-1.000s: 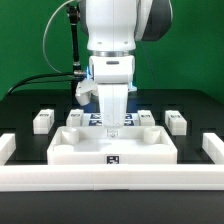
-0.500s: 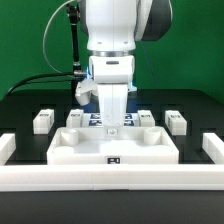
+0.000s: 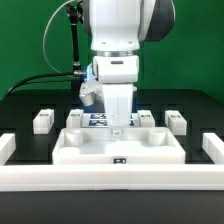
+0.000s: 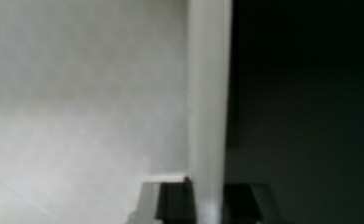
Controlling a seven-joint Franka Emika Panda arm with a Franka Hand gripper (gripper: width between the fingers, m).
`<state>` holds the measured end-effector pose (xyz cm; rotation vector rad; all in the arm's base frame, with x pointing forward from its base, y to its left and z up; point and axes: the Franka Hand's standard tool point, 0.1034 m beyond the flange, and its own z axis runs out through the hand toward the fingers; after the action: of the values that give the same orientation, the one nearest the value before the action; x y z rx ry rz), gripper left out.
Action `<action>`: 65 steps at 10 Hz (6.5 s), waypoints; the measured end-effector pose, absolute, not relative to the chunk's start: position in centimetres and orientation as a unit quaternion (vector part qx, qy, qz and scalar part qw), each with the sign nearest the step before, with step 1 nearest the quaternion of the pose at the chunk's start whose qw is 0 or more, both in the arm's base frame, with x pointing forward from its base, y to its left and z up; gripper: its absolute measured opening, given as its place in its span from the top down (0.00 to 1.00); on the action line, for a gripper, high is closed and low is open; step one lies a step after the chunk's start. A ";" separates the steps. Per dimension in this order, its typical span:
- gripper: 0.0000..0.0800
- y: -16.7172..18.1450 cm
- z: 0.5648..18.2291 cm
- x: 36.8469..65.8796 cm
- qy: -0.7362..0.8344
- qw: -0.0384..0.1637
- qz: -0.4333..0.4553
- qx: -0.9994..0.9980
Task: Assemble desk
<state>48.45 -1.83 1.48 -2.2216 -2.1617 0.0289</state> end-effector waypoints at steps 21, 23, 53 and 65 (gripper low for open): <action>0.19 3.7 1.5 51.9 -0.685 0.019 0.001 -0.728; 0.19 4.2 2.3 52.1 -0.660 0.012 -0.003 -0.751; 0.19 11.5 4.7 47.8 0.004 0.004 0.427 -0.904; 0.22 13.0 1.1 43.8 0.005 0.009 0.463 -0.886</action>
Offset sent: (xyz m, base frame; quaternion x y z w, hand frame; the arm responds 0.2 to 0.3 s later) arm 0.0343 0.0583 -0.0035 -0.0028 0.0210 0.0246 0.9995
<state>43.81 12.97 1.10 -2.7679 0.0149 1.4467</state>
